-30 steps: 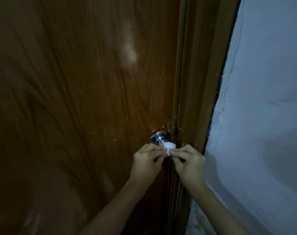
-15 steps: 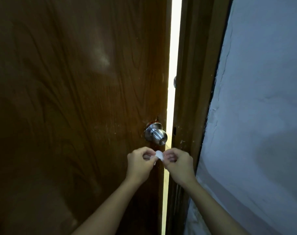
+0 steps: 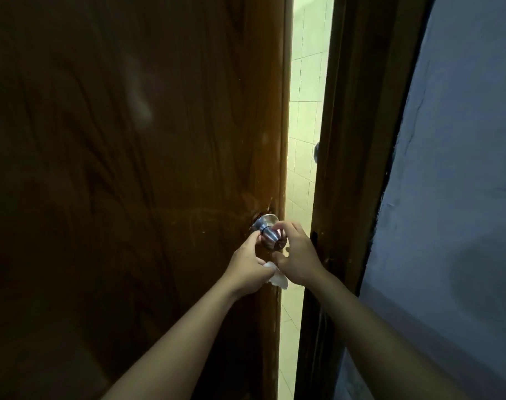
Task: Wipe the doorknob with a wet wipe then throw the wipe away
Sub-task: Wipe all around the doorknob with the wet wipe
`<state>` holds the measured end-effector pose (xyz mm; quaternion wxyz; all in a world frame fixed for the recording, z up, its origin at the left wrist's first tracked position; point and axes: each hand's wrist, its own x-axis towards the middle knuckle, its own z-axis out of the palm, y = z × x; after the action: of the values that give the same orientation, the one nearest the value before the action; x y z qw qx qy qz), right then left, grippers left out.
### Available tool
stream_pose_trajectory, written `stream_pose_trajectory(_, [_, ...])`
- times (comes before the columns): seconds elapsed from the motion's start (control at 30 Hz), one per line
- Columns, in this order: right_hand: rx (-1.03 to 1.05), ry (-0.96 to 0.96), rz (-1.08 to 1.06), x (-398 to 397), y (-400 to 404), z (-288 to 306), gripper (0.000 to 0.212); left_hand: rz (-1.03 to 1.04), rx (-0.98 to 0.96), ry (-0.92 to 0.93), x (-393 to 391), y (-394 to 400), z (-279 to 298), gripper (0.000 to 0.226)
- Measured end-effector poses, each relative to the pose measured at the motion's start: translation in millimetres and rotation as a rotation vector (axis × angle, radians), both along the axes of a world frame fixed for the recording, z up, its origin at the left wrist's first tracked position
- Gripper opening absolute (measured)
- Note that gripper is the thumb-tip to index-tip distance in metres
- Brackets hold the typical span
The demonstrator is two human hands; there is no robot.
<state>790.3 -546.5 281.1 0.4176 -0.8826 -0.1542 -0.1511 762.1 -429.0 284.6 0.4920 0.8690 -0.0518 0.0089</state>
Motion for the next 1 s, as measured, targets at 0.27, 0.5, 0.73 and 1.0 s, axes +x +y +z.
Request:
stream_pose_trajectory(0.27, [0.014, 0.013, 0.045, 1.2, -9.6, -1.0, 0.051, -0.007, -0.082, 0.054, 8.3, -0.9, -0.9, 0.081])
stream_pose_trajectory(0.5, [0.023, -0.148, -0.062, -32.7, -18.8, -23.3, 0.047, -0.071, -0.099, 0.027, -17.5, -7.6, -6.7, 0.071])
stream_pose_trajectory(0.73, [0.023, -0.218, -0.091, -58.4, -28.8, -25.3, 0.051, -0.08, -0.076, 0.004, -35.3, -15.0, -8.9, 0.067])
stream_pose_trajectory(1.0, [0.047, -0.242, -0.065, -77.8, -44.1, -23.5, 0.048, -0.08, 0.016, -0.01, -58.8, -28.8, 2.9, 0.063])
